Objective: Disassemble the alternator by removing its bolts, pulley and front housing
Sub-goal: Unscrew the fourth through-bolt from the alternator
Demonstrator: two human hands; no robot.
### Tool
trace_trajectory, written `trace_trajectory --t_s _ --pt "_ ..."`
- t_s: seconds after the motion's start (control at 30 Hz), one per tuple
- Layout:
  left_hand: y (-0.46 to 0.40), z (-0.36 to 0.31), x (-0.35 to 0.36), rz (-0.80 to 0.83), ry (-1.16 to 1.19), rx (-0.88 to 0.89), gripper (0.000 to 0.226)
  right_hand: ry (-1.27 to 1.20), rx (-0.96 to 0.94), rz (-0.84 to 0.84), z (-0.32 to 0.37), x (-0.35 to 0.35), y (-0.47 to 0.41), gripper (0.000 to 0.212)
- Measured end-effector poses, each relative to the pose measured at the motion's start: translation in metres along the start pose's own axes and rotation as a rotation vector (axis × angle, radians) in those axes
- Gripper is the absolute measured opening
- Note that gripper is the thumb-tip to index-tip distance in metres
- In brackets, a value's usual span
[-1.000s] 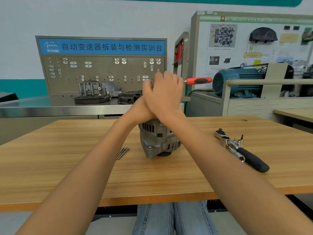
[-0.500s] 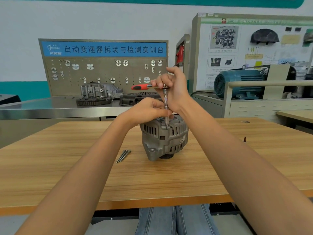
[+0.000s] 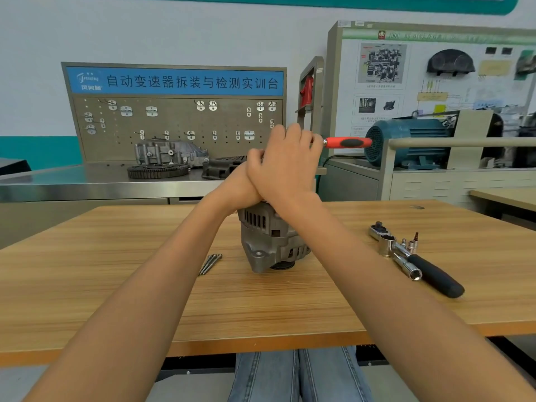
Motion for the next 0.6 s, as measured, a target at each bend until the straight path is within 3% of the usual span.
trace_trajectory --t_s 0.2,0.33,0.47,0.6 --pt "-0.005 0.008 0.004 -0.021 -0.070 -0.036 0.019 0.014 -0.073 0.095 -0.001 0.013 -0.011 0.031" --pt "-0.002 0.019 0.006 -0.009 -0.026 -0.142 0.015 -0.151 -0.026 0.122 -0.004 0.018 -0.021 0.039" --pt "0.002 0.020 0.012 0.049 0.002 -0.167 0.037 -0.737 0.307 0.165 -0.017 0.028 -0.017 0.051" --pt "0.006 0.015 0.013 0.095 0.035 -0.181 0.036 -1.284 0.746 0.351 -0.020 0.052 -0.004 0.052"
Point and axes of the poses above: each hand's wrist, its own y-axis away from the middle knuckle, its own x-axis out of the palm, z = x × y, the point moved 10 cm from there along -y, towards the middle knuckle, and after that the axes turned 14 degrees about -z, right-handed, at the moved point
